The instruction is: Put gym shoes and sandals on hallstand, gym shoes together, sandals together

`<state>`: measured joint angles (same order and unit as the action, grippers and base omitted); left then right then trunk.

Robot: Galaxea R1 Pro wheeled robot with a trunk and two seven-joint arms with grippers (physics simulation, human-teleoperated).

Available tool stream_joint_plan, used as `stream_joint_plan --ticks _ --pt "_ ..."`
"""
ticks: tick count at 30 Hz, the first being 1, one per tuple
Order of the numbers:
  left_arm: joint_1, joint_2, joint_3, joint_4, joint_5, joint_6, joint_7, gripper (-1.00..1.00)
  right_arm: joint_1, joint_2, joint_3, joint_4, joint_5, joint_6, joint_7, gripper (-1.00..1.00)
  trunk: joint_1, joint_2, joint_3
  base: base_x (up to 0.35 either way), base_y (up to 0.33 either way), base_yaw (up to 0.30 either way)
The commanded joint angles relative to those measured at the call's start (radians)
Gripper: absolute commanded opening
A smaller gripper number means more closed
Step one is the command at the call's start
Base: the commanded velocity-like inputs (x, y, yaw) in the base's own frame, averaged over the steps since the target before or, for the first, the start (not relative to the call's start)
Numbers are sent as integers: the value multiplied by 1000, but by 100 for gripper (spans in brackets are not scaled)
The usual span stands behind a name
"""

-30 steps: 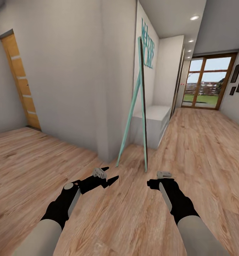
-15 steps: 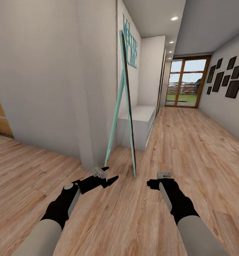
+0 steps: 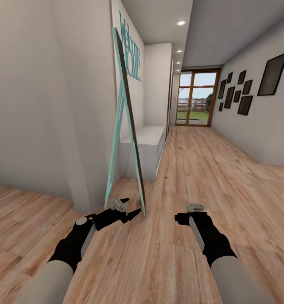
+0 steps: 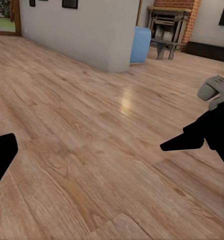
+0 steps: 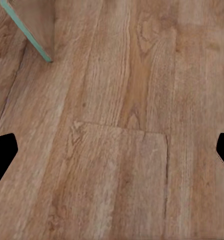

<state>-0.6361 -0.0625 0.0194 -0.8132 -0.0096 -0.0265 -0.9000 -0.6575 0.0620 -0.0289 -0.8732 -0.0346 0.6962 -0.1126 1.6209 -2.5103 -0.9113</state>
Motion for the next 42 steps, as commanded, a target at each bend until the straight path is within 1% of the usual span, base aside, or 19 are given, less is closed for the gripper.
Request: stream_joint_plan --ticks 1,12,27,42 --pt "0 0 2 0 -1 -3 -4 100 -1 1 -2 -1 -4 4 -4 100 0 0 -1 13 0 -299" --pt "0 0 1 0 -1 -3 -5 100 0 1 -2 -1 -4 4 -4 100 0 0 -1 27 12 -299" --pt "0 0 2 -1 -1 -3 -5 100 0 1 -2 -1 -4 4 -4 100 0 0 -1 212 193 -299" --pt "0 0 2 -1 -1 -3 -5 100 -1 1 -2 -1 -4 4 -4 100 0 0 -1 17 12 -299"
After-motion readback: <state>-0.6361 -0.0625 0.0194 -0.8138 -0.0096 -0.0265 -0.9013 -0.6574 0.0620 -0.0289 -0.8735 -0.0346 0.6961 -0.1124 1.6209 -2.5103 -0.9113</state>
